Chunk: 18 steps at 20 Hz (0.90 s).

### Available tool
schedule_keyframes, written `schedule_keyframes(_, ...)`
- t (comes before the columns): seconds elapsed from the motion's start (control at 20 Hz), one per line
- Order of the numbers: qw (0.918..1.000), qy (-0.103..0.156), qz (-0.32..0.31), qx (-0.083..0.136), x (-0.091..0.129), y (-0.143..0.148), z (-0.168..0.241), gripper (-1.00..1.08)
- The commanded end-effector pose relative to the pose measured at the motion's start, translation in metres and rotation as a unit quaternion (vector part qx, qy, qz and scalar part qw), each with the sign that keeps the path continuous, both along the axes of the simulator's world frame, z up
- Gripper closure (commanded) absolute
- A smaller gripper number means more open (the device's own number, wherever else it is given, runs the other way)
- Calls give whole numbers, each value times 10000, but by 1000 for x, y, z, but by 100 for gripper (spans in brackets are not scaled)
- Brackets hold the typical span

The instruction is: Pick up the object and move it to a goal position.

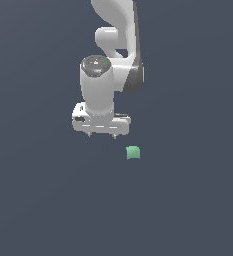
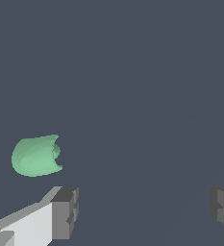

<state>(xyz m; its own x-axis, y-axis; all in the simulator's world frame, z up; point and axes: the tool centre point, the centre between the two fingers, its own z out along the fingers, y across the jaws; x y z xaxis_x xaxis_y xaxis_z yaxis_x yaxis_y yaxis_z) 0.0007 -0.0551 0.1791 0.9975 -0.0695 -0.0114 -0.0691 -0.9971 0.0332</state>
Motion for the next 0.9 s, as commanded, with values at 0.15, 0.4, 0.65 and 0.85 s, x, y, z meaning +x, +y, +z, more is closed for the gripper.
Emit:
schedule_keyframes(0.15, 9998, -12, 180, 24, 4, 33, -22, -92)
schedule_keyframes(0.4, 9989, -37, 456, 83, 4, 87, -56, -92)
schedule_keyframes(0.65, 9978, -52, 647, 143, 1, 125, -80, -92)
schedule_keyframes(0.85, 9973, -57, 706, 165, -1, 137, -88, -92)
